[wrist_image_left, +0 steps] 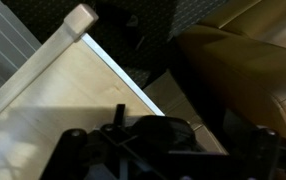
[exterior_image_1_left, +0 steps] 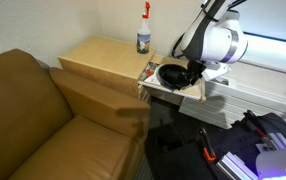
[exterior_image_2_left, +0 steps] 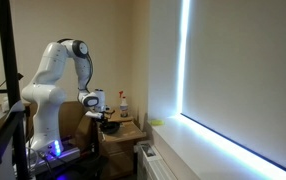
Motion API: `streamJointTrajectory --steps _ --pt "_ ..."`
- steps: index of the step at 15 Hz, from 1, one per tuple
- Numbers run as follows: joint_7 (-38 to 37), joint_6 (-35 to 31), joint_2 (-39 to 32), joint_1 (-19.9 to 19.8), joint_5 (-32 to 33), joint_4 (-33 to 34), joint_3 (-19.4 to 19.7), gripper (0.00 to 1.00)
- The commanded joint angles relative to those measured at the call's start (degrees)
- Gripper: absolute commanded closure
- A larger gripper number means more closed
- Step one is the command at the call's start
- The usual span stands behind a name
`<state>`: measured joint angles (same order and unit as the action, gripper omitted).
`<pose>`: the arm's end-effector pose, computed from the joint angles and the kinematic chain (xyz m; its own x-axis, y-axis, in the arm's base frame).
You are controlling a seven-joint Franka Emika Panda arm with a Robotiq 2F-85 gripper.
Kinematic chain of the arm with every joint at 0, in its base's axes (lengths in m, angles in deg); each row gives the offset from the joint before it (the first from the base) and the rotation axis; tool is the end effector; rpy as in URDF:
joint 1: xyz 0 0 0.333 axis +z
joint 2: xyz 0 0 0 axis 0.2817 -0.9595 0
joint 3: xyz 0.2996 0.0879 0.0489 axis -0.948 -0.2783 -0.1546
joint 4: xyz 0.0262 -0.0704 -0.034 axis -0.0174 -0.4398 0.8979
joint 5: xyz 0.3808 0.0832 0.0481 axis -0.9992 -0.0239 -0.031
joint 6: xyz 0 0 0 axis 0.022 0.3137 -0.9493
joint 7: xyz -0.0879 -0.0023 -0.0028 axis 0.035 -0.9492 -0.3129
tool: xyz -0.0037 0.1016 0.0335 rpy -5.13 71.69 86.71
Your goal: Remove the bowl from the window sill, put it in the top drawer, use the yellow sponge to wipe the window sill, and then remove the black sponge from the bowl and put it on the window sill
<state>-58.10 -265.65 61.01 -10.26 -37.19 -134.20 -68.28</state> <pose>0.4160 0.0288 0.1344 0.9764 0.1920 0.0986 0.1975 -0.9791 -0.0494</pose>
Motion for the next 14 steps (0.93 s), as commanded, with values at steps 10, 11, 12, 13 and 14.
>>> streamJointTrajectory --steps 10,11,12,13,14 --pt "-2.06 -6.01 -2.84 2.87 -3.63 0.68 3.5 0.47" --pt "-1.91 -5.42 -2.55 2.57 -3.68 0.7 3.38 0.56" --pt "-1.63 -5.15 -1.76 1.92 -3.76 0.42 2.74 0.62" --pt "-1.32 -5.27 -1.34 1.37 -3.72 0.36 2.24 0.68" --pt "-1.17 -5.52 -0.91 1.08 -3.81 0.04 1.68 0.69"
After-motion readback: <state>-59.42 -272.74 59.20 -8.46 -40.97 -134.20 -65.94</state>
